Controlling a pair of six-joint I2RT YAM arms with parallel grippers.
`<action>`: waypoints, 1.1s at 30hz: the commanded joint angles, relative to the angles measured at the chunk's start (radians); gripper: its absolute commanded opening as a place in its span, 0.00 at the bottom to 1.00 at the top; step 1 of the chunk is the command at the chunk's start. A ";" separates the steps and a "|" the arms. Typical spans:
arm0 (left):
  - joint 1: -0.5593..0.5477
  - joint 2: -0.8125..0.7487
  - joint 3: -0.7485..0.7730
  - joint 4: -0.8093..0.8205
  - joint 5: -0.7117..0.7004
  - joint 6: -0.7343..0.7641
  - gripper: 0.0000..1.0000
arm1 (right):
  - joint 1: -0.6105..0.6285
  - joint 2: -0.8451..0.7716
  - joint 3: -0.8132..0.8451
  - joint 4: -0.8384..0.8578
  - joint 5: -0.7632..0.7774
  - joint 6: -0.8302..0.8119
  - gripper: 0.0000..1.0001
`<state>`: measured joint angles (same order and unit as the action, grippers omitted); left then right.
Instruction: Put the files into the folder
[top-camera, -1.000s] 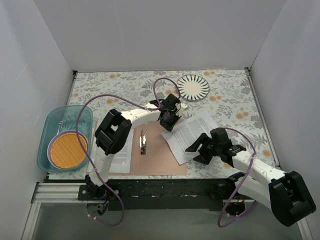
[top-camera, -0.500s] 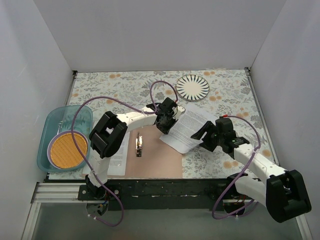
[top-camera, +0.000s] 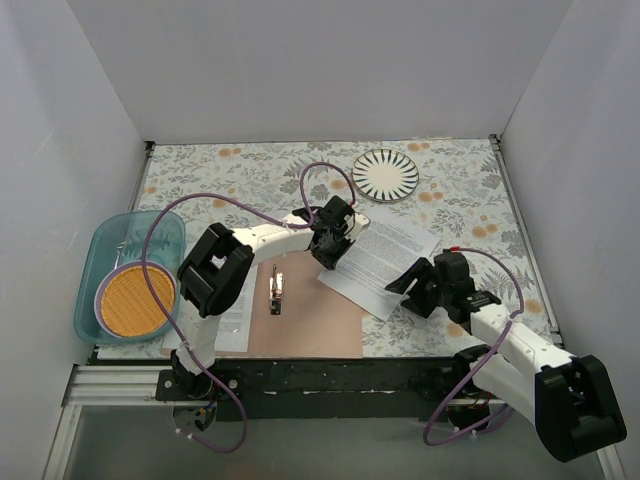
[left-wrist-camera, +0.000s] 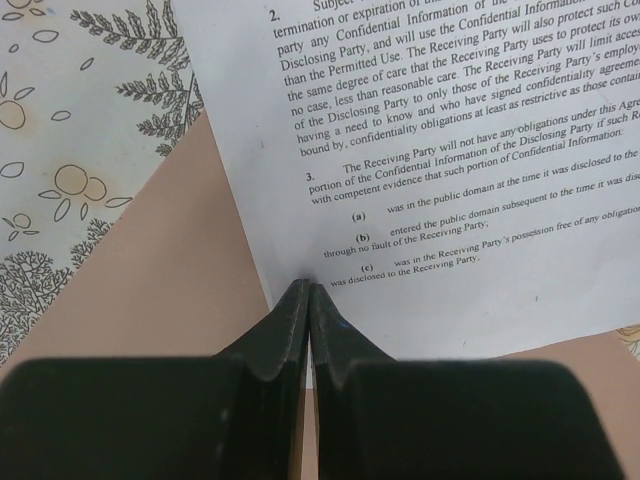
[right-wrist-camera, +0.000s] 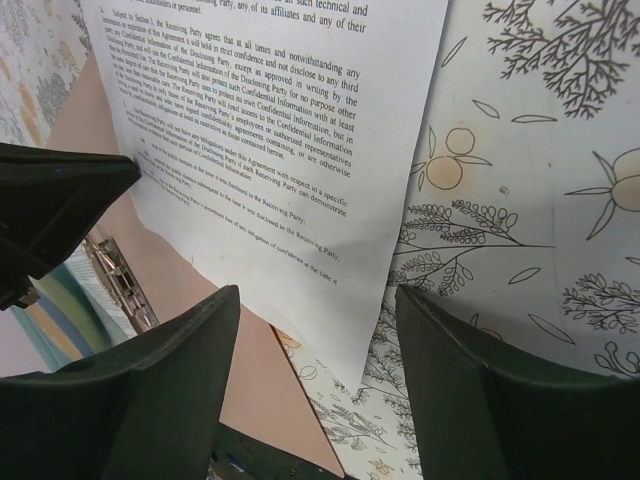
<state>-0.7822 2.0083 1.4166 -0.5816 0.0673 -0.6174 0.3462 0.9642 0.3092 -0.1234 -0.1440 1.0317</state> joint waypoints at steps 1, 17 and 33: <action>-0.002 0.015 -0.011 -0.115 -0.032 0.007 0.00 | -0.004 -0.012 -0.042 0.024 0.012 0.033 0.71; -0.002 0.024 0.005 -0.127 -0.026 0.002 0.00 | -0.006 0.027 -0.076 0.166 0.012 0.117 0.63; -0.002 0.035 0.022 -0.136 -0.023 0.001 0.00 | -0.004 0.099 -0.110 0.479 -0.043 0.194 0.58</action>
<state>-0.7822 2.0178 1.4445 -0.6453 0.0635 -0.6178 0.3462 1.0378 0.1974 0.2253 -0.1673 1.2030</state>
